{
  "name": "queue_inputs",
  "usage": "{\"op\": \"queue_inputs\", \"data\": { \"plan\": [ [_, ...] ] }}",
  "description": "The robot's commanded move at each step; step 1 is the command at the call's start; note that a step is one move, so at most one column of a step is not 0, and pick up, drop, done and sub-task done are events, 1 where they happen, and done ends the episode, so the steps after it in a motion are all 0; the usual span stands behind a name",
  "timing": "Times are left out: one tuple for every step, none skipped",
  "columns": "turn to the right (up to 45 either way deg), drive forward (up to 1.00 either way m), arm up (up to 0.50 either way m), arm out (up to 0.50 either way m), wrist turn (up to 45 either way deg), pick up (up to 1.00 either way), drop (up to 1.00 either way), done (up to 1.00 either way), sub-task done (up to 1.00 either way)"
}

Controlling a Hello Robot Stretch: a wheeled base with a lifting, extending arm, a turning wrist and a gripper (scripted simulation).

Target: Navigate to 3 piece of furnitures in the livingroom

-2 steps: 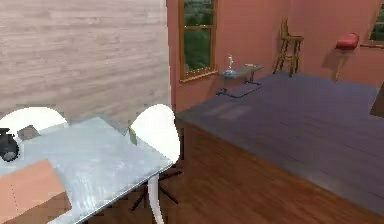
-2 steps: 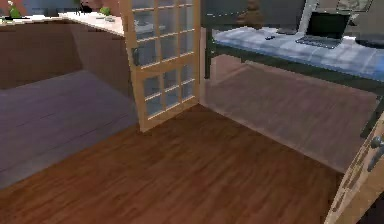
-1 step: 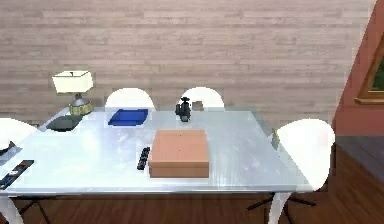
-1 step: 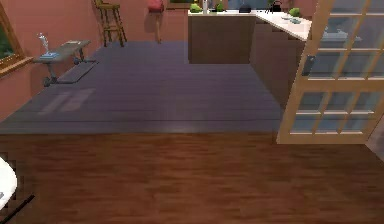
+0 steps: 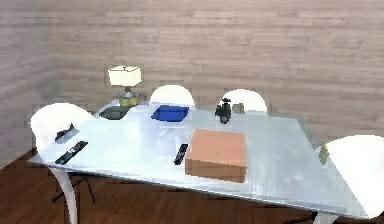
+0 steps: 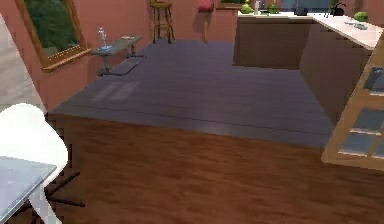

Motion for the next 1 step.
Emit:
{"op": "queue_inputs", "data": {
  "plan": [
    [0.0,0.0,0.0,0.0,0.0,0.0,0.0,0.0,1.0]
  ]
}}
